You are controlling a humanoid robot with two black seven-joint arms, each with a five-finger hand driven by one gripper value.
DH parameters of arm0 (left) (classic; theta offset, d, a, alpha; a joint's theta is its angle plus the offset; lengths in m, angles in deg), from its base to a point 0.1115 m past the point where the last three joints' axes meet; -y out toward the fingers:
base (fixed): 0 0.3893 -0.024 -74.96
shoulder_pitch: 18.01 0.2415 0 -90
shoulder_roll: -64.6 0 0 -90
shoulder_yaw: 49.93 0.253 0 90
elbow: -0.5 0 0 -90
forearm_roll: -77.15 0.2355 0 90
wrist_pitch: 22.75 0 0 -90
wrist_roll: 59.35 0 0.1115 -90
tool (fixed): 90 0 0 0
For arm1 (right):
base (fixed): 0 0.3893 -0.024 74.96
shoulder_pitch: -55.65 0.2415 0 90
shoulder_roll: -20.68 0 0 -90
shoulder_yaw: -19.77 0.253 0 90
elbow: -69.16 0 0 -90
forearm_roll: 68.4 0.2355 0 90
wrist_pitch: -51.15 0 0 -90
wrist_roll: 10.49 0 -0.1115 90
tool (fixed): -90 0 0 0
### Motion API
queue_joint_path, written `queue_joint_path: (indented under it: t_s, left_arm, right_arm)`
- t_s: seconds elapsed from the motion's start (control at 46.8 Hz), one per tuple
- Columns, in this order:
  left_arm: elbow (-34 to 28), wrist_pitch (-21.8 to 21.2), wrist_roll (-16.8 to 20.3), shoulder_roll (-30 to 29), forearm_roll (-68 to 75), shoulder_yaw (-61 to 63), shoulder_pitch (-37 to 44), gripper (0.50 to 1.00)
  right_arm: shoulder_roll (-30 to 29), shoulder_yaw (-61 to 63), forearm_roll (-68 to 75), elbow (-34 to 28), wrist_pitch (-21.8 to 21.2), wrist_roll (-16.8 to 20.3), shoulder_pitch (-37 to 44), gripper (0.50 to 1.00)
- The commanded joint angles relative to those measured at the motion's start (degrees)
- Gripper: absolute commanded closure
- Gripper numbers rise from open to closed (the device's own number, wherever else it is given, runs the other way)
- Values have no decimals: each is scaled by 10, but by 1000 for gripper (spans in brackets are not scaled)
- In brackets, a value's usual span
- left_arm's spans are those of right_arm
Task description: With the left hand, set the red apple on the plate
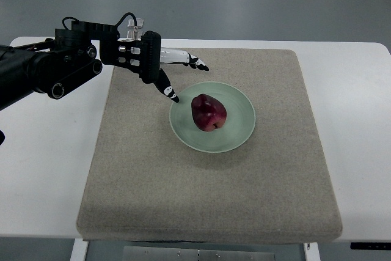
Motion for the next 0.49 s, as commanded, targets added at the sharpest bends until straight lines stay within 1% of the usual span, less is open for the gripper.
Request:
queue_joint_path:
  t_s: [0.0,0.128,0.235,0.363,0.406,0.47]
  left_arm:
    - [-14,-1,0,0,0,-4,0,542]
    - [-43,-13,0,-1,-2,-16,1,542]
    - [-79,-34,0,1,-29,-19,3,540]
    - [-131,-87,0,7,-113,-17,10,534]
    - [-144,-102,0,8,-141,-17,11,510]
    - [-157,-117,0,9,-176,-17,11,506]
  right_arm:
    - [0,0,0,0,0,0,0,536]
    - [0,0,0,0,0,0,0,536]
    - [0,0,0,0,0,0,0,536]
    - [0,1,0,0,0,0,0,536]
    - [0,1,0,0,0,0,0,536]
    - [0,1,0,0,0,0,0,536]
